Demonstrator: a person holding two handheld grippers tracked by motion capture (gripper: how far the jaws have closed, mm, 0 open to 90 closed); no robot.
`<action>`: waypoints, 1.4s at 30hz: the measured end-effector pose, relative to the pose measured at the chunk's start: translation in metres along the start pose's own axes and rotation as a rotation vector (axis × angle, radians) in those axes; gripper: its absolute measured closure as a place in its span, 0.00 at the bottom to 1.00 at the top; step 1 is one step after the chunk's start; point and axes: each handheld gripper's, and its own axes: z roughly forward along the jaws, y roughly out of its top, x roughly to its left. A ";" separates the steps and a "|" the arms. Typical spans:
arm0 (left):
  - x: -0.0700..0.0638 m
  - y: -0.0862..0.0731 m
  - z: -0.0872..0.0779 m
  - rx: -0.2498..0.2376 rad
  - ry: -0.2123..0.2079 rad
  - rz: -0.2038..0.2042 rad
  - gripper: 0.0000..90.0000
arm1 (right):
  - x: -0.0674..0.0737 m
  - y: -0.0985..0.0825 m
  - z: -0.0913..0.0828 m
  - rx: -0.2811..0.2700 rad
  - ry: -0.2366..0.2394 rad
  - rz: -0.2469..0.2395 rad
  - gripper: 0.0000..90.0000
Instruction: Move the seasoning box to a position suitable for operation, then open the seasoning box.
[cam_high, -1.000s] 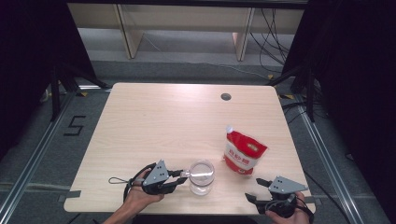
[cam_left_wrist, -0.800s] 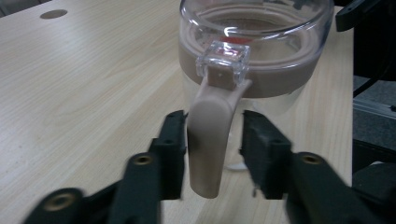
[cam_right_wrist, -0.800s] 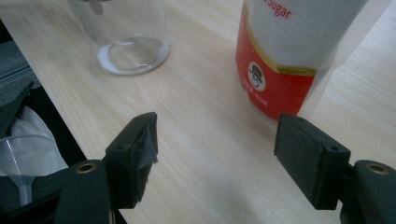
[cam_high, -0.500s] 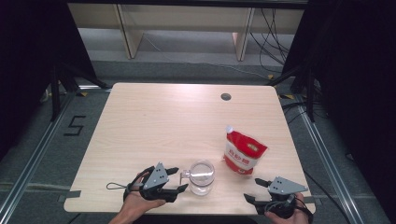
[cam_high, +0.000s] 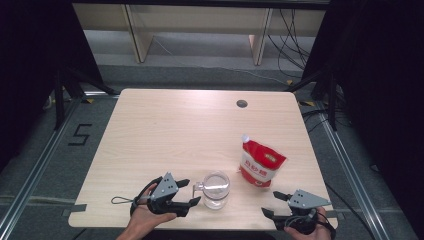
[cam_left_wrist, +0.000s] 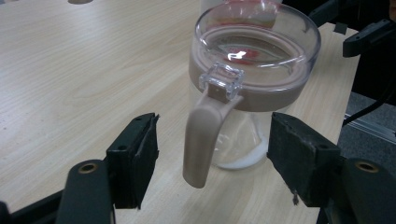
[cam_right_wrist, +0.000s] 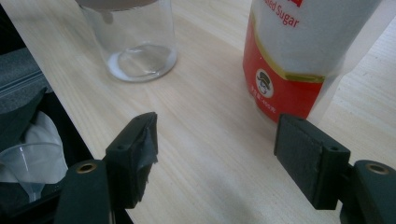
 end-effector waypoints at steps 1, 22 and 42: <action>0.002 0.000 -0.002 0.006 0.005 0.013 0.37 | 0.000 0.000 0.001 -0.003 0.009 0.000 0.35; 0.001 0.017 -0.014 -0.055 -0.064 -0.023 0.63 | 0.003 0.002 0.003 -0.009 0.022 0.007 0.37; -0.001 0.035 -0.007 -0.071 -0.018 0.028 0.93 | 0.014 0.011 0.009 -0.025 0.040 -0.036 0.44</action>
